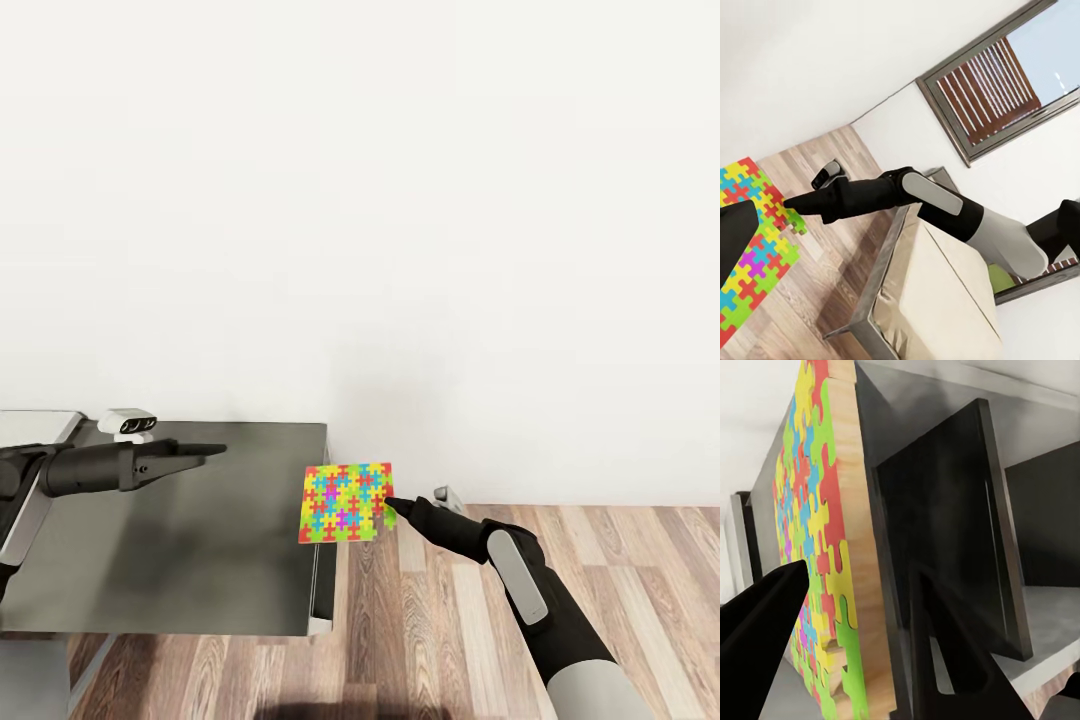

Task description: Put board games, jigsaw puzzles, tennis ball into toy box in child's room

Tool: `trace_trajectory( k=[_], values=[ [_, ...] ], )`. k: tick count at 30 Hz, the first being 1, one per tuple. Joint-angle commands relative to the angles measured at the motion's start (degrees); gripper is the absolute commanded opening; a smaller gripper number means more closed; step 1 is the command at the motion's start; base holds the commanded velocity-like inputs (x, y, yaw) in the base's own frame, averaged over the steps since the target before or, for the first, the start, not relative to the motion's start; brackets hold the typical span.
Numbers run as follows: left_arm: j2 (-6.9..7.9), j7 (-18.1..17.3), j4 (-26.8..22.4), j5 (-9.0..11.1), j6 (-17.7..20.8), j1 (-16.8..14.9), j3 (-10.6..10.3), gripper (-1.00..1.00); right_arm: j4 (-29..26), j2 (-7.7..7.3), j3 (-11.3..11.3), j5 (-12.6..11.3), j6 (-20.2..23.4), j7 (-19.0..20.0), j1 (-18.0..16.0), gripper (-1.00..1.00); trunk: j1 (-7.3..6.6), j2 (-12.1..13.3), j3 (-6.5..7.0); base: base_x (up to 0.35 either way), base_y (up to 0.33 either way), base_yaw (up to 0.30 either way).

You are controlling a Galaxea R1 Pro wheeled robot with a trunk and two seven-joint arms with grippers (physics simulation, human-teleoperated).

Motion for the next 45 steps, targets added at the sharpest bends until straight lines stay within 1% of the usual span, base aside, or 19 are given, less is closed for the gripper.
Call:
trace_trajectory(
  k=[1, 7, 15, 34, 41, 45],
  values=[
    [0.03, -0.2, 0.0, 0.0, 0.6, 0.0, 0.0, 1.00, 0.0, 0.02, -0.1, 0.1, 0.2, 0.1, 0.0, -1.00, 0.03, -0.1, -0.08, 0.000, 0.000, 0.000],
    [-0.05, -0.2, 0.0, 0.0, 0.6, 0.0, 0.0, 1.00, -0.1, 0.04, -0.1, 0.1, 0.1, 0.1, 0.1, -1.00, 0.03, -0.1, 0.25, 0.000, 0.000, 0.000],
    [-0.06, -0.2, 0.0, 0.0, 0.6, 0.0, 0.0, 1.00, -0.1, 0.02, 0.1, 0.0, -1.9, 0.2, 0.2, -1.00, 0.03, -0.1, 0.96, 0.000, 0.000, 0.000],
    [-0.10, -0.2, 0.0, -0.1, 0.5, 0.0, -0.1, 1.00, -0.1, 0.02, 0.1, 0.0, -2.2, 0.2, 0.2, -1.00, 0.03, -0.1, 2.75, -0.002, 0.000, 0.000],
    [-0.14, -0.2, 0.0, -0.1, 0.5, 0.0, -0.2, 1.00, -0.1, 0.02, 0.1, 0.0, -2.2, 0.2, 0.2, -1.00, 0.03, -0.1, 3.41, -0.149, -0.019, 0.000],
    [-0.77, -0.2, 0.0, -0.1, 0.5, 0.0, -0.1, 1.00, -0.1, 0.02, 0.1, 0.0, -2.2, 0.5, 0.3, -1.00, 0.03, -0.1, 3.78, -0.210, -0.175, 0.000]
  ],
)
